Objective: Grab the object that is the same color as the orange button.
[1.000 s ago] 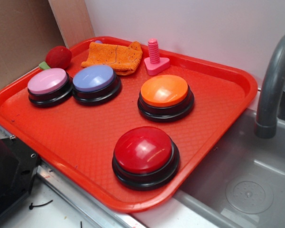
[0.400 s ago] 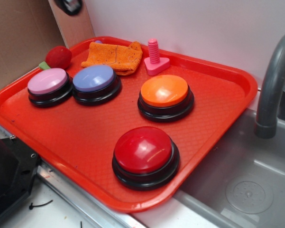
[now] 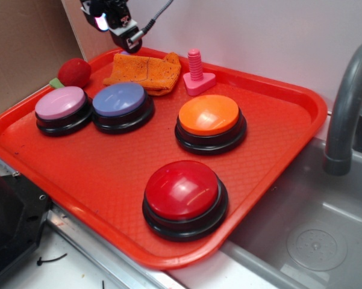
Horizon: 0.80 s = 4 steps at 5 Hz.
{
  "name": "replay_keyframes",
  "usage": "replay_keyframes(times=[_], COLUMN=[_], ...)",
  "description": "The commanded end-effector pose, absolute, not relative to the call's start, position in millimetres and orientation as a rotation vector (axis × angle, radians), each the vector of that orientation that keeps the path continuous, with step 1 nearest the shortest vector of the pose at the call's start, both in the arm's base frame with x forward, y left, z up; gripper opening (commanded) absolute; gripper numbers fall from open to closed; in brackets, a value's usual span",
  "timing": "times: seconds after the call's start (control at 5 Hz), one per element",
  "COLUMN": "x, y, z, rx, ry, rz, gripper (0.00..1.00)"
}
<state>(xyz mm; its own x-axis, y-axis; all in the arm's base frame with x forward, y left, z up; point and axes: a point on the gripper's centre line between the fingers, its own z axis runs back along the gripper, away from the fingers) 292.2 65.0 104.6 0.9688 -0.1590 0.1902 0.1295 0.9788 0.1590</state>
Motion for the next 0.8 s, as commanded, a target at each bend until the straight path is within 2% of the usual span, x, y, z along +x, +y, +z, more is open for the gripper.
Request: replay_keyframes(times=[0.0,0.2,0.6], x=[328,333,324], y=[73,74,81], z=[79,63,28], rx=[0.128,0.104,0.117], ry=[-0.216,-0.204,-0.110], rz=[-0.158,-0.147,-0.144], gripper=[1.00,1.00,1.00])
